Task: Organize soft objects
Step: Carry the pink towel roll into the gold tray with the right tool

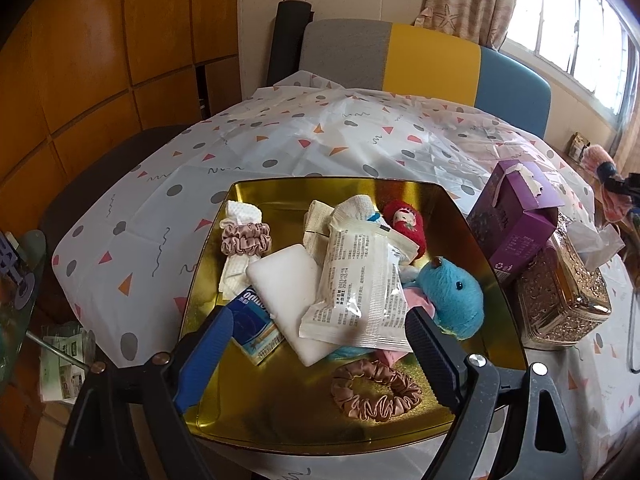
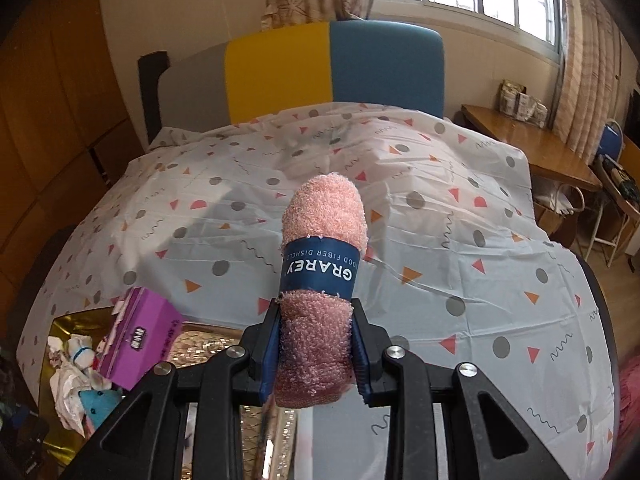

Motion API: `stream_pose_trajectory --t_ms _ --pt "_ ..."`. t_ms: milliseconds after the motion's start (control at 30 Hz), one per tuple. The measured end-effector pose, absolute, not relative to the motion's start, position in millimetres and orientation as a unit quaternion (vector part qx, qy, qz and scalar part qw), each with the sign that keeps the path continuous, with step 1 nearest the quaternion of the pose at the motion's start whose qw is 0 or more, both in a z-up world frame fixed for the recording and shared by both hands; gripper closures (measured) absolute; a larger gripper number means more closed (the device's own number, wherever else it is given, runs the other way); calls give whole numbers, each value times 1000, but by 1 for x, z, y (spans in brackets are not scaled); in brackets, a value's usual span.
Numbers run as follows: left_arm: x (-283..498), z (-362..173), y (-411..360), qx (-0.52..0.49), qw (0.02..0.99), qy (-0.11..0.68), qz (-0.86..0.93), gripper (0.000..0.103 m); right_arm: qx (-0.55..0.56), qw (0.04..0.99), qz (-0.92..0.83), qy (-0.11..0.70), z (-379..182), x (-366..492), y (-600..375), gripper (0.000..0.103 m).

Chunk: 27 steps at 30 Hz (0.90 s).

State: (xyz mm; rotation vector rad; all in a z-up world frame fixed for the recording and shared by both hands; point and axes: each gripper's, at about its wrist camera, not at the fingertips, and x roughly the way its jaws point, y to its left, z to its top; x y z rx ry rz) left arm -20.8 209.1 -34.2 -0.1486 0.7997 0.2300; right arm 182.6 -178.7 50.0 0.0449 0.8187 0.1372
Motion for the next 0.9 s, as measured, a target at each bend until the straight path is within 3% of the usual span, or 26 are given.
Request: stream_pose_trajectory --t_ms 467,900 --pt "-28 -33 232 -91 908 383 141 14 -59 892 272 357 73 110 -43 73" --pt "-30 -35 242 -100 906 384 150 14 -108 792 399 450 -28 53 58 73"
